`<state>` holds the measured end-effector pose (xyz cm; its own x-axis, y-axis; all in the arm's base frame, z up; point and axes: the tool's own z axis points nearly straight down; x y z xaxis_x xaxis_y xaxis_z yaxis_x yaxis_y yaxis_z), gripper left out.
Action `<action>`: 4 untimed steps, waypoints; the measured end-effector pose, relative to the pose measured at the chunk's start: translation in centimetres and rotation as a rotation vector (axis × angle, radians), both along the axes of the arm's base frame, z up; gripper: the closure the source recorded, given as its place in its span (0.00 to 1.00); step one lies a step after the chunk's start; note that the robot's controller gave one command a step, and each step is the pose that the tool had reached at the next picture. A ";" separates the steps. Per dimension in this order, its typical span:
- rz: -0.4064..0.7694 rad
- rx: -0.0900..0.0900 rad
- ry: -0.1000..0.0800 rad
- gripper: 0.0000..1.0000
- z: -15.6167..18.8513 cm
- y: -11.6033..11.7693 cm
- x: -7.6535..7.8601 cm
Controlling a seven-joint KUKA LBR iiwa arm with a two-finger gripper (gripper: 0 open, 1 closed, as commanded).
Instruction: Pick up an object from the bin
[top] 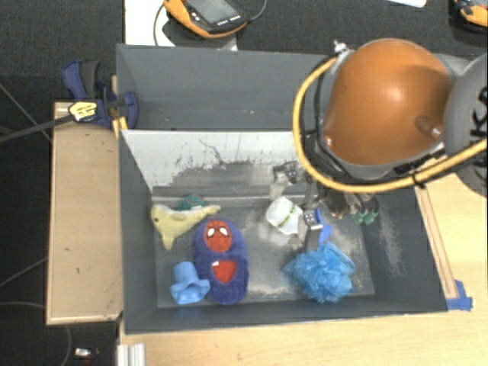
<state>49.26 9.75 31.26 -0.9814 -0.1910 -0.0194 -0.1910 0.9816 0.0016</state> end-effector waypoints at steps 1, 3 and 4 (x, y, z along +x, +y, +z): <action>0.304 -0.006 -0.006 0.00 -0.3 4.9 -1.2; 0.359 -0.004 -0.012 0.00 -1.6 7.8 0.4; 0.153 0.000 -0.010 0.00 -1.8 7.9 0.4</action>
Offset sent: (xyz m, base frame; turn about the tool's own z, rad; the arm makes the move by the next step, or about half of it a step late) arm -0.0096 0.0413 -0.0157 -0.8313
